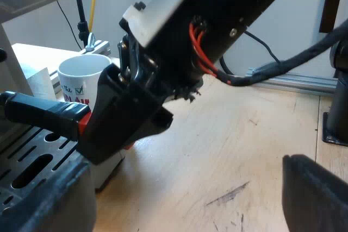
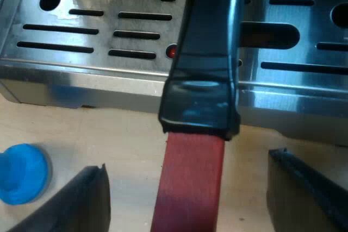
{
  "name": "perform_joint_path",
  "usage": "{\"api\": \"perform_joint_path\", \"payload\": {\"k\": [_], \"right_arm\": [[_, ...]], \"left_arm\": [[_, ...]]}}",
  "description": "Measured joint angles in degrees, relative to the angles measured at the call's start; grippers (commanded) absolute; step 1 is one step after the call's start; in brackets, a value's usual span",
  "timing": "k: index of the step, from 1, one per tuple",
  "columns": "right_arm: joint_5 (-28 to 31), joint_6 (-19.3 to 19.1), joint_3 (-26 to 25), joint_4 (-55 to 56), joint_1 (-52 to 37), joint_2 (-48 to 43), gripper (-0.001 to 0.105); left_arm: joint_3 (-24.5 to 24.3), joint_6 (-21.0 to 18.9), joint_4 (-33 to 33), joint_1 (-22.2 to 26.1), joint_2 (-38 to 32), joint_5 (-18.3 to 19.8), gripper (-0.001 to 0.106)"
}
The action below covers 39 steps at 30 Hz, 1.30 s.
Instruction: Grind coffee beans and then tamp
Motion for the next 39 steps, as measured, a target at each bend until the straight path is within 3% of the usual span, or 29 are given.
{"api": "perform_joint_path", "payload": {"k": [22,28,35,37,39], "right_arm": [[1.3,0.0,0.0,-5.9,-1.6,5.8,0.062],[1.3,0.0,0.0,-6.0,-1.6,5.8,0.046],[1.3,0.0,0.0,-6.0,-1.6,5.8,0.045],[1.3,0.0,0.0,-6.0,-1.6,5.8,0.038],[1.3,0.0,0.0,-6.0,-1.6,5.8,0.021]], "left_arm": [[0.0,-0.1,0.0,0.0,0.0,0.0,0.071],[0.0,-0.1,0.0,0.0,0.0,0.0,0.071],[0.0,-0.1,0.0,0.0,0.0,0.0,0.071],[0.0,-0.1,0.0,0.0,0.0,0.0,0.071],[0.0,-0.1,0.0,0.0,0.0,0.0,0.071]]}}
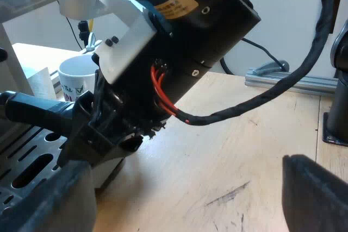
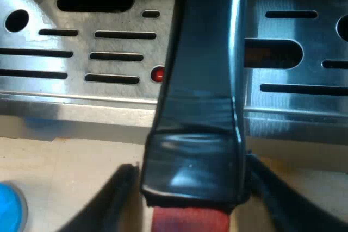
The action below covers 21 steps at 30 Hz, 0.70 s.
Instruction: Grind coffee beans and then tamp
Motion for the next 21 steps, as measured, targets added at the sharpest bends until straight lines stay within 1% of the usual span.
{"api": "perform_joint_path", "payload": {"k": [1,3,4,21], "right_arm": [[0.1,0.1,0.0,0.0,0.0,0.0,0.016],[0.8,1.0,0.0,1.1,-0.3,0.0,0.001],[0.8,1.1,0.0,1.1,-0.3,0.0,0.0],[1.3,2.3,0.1,1.5,0.7,0.0,0.0]], "left_arm": [[0.0,0.0,0.0,0.0,0.0,0.0,0.071],[0.0,0.0,0.0,0.0,0.0,0.0,0.071],[0.0,0.0,0.0,0.0,0.0,0.0,0.071],[0.0,0.0,0.0,0.0,0.0,0.0,0.071]]}}
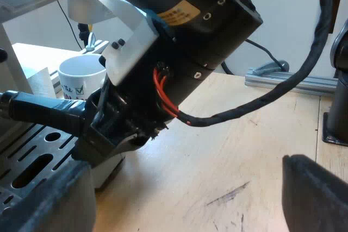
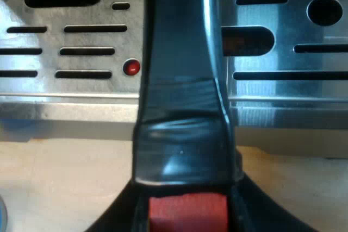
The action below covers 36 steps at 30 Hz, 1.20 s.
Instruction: Grind coffee beans and then tamp
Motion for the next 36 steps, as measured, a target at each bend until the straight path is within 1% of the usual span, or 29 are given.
{"api": "perform_joint_path", "payload": {"k": [16,20,24,33,35,36], "right_arm": [[0.0,-0.1,0.0,0.6,0.0,0.0,0.0],[0.5,0.7,0.0,0.6,0.4,0.0,0.0],[2.7,1.8,0.0,1.3,1.9,0.2,0.0],[5.0,2.4,-0.2,2.0,3.3,0.4,0.0],[5.4,3.1,-0.2,2.1,3.6,0.4,0.0],[5.7,4.2,-0.3,2.4,4.1,0.4,0.0]], "left_arm": [[0.0,0.0,0.0,0.0,0.0,0.0,0.071],[0.0,0.0,0.0,0.0,0.0,0.0,0.071],[0.0,0.0,0.0,0.0,0.0,0.0,0.071],[0.0,0.0,0.0,0.0,0.0,0.0,0.071],[0.0,0.0,0.0,0.0,0.0,0.0,0.071],[0.0,0.0,0.0,0.0,0.0,0.0,0.071]]}}
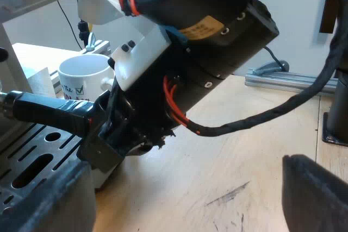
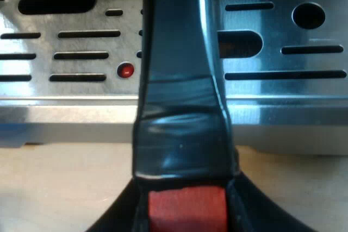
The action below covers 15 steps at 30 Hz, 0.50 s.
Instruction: Grind coffee beans and then tamp
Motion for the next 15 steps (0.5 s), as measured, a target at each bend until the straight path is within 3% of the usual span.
{"api": "perform_joint_path", "payload": {"k": [15], "right_arm": [[1.9,1.6,0.5,5.5,3.9,-2.2,0.0]], "left_arm": [[0.0,0.0,0.0,0.0,0.0,0.0,0.071]]}}
